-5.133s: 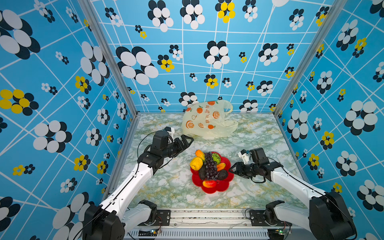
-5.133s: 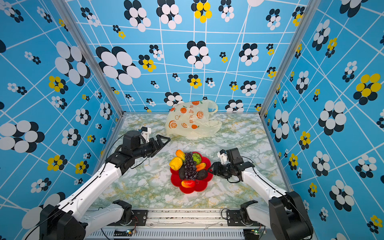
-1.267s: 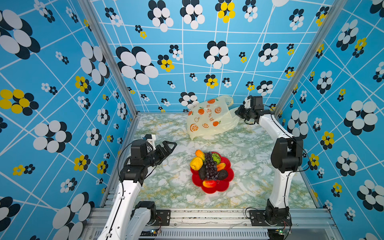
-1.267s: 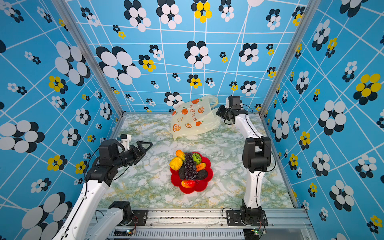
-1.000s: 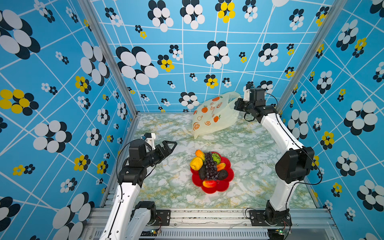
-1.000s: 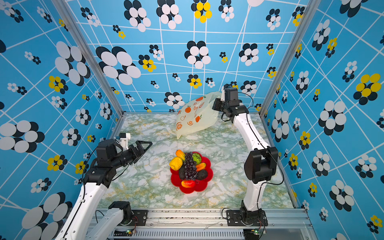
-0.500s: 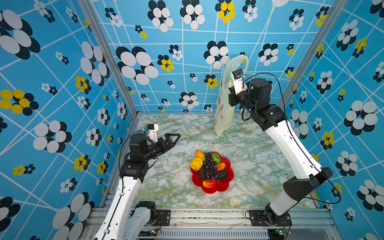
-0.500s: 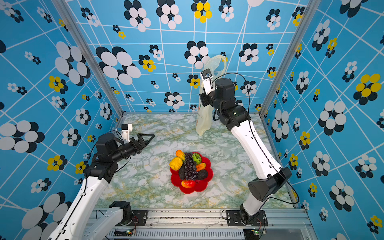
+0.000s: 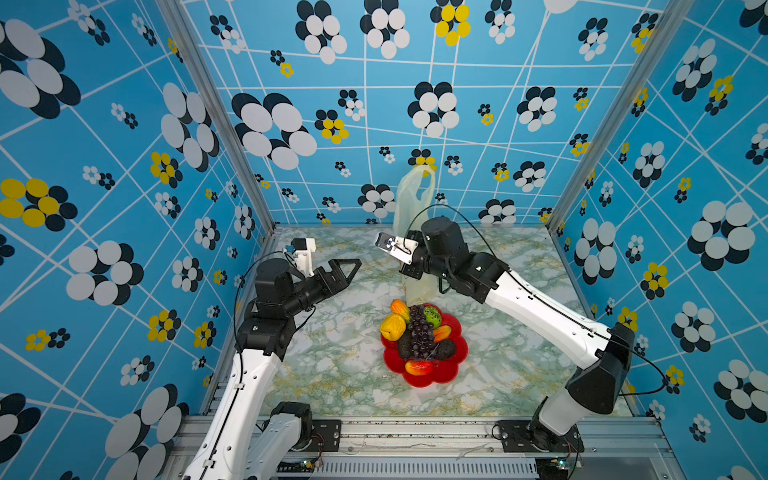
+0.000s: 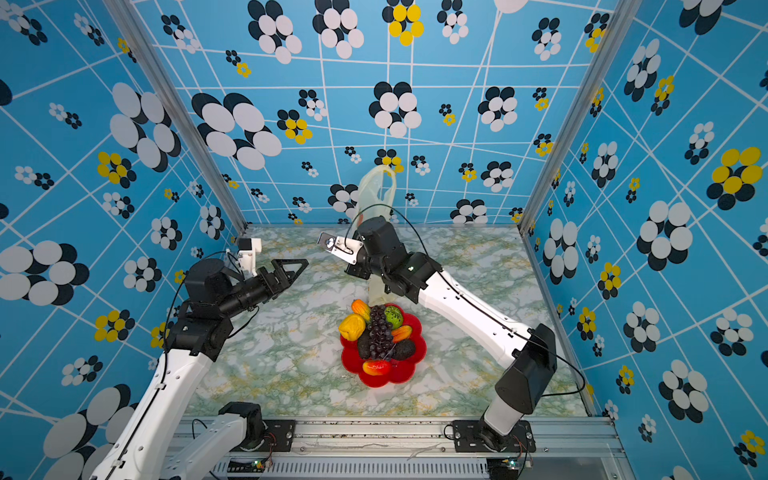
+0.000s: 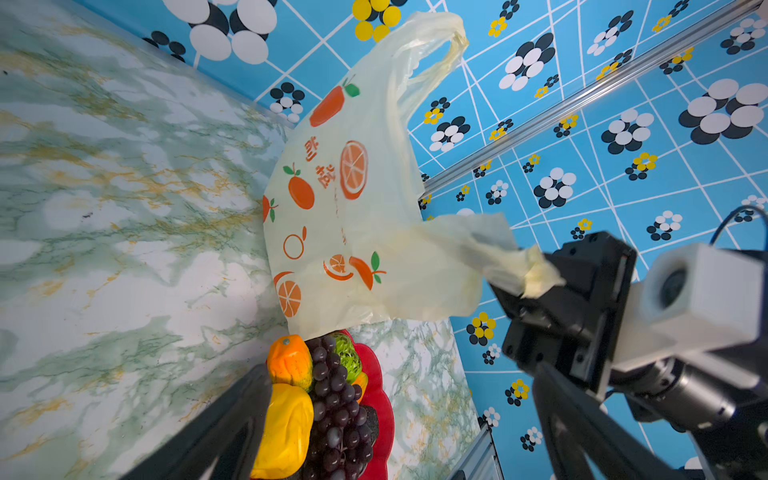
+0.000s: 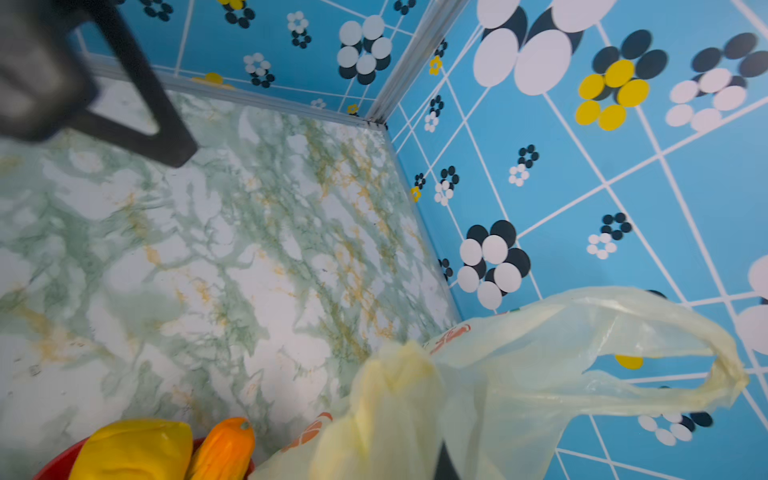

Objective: Place the fruits into the plastic bag
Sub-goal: 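Lift the bag with the right gripper and carry it toward the left gripper, then close the left gripper on the bag's other handle while the right gripper holds it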

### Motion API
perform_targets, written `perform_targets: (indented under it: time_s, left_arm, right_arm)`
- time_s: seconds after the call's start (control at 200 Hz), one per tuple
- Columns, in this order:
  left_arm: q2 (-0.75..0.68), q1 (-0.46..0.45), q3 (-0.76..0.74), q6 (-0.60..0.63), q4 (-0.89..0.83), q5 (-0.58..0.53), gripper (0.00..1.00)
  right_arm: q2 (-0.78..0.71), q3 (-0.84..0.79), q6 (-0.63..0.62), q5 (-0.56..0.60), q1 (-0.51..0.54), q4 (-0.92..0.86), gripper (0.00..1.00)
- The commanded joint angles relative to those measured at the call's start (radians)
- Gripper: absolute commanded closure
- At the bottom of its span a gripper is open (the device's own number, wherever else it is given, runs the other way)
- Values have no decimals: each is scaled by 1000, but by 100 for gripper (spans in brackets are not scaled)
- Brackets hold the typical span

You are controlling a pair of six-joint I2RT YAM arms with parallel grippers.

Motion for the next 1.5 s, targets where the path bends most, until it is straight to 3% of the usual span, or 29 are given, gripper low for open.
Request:
perform_targets:
  time_s: [0.0,0.15,0.29,0.505,0.72,0.98,1.235,1.375,1.495]
  left_arm:
    - [37,24,41,31,-1,5,1]
    - [87,24,57,-16,66,38,1]
    - [77,21,54,-10,59,34,1]
    - [88,10,167,99,-152,12,1]
    - [117,-11,251,142,-225,-7,1]
    - [137,-100,250,159,-372,-123,1]
    - [3,-208,272,241,-765,-272,4]
    - [-84,-243,214,185,-808,-269,7]
    - [-78,-298,169,165,-795,-274,8]
  right_arm:
    - [-61,-69,19,58,-14,49,100]
    - [-142,-183,73,200,-23,169,100]
    - [-188,-200,202,282,-54,222,100]
    - [-321,-343,333,227,-60,376,100]
    - [-450,-491,455,70,-61,457,100]
    - [-524,-572,530,109,-60,414,100]
    - [-532,-589,578,103,-61,414,100]
    - [-544,-606,605,88,-61,413,100]
    - [-557,-624,616,82,-60,411,100]
